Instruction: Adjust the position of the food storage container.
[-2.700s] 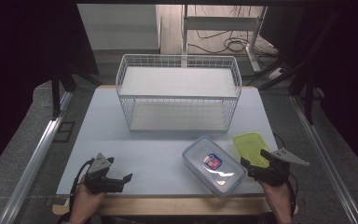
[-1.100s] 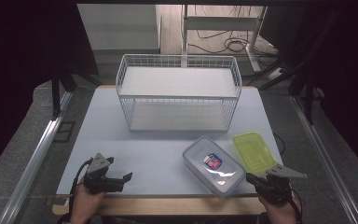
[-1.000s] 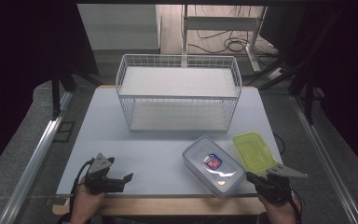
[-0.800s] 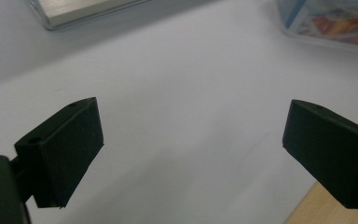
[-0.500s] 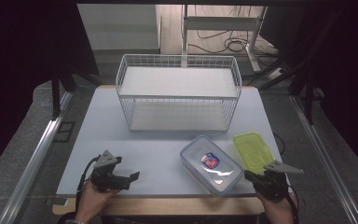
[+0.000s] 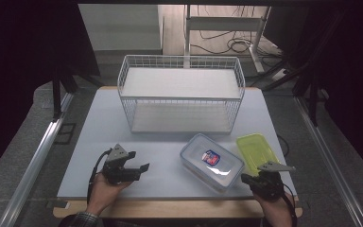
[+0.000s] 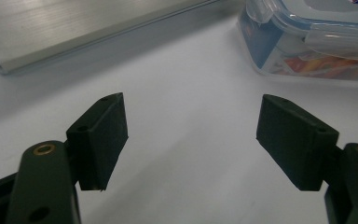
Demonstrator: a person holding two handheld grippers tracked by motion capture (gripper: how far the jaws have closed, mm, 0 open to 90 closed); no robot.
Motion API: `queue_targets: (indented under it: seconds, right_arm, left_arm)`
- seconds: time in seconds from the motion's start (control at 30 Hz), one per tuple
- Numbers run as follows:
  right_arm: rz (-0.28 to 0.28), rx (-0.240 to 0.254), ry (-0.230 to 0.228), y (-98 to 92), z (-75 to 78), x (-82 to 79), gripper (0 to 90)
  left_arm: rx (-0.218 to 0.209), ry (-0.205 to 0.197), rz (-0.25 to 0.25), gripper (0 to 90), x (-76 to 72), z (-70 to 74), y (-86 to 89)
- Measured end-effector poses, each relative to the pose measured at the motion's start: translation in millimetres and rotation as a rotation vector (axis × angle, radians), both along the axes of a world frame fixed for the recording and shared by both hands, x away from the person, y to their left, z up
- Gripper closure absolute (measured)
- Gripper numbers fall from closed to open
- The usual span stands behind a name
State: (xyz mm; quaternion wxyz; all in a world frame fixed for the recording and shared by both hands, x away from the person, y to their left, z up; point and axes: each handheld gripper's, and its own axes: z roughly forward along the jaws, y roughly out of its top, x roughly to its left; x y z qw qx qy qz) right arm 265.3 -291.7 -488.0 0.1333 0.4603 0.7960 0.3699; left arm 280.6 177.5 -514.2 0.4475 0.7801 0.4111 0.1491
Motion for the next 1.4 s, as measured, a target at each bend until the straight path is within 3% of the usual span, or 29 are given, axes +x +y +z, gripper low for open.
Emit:
queue_targets:
  seconds: [0.23, 0.67, 1.0, 1.1, 1.4]
  right_arm:
    - [-0.004, 0.0, 0.013, 2.1, -2.4, 18.7, 89.3]
    - [0.024, -0.047, 0.003, 24.1, -0.5, 47.2, 88.5]
    - [0.039, -0.066, 0.011, 43.8, -2.2, 62.6, 87.6]
    - [0.041, -0.076, 0.013, 50.1, -2.8, 66.9, 87.6]
    - [0.059, -0.089, 0.014, 63.9, -3.9, 81.2, 89.4]
  left_arm:
    - [0.0, 0.006, -0.019, 39.0, 17.4, 1.8, -11.8]
    - [0.094, 0.01, -0.057, 61.2, 49.2, -2.3, -42.9]
    - [0.133, 0.039, -0.039, 65.3, 86.4, -11.1, -56.1]
    - [0.094, 0.052, -0.057, 65.0, 94.7, -11.5, -56.5]
    - [0.11, 0.077, -0.05, 75.2, 86.4, -6.4, -50.1]
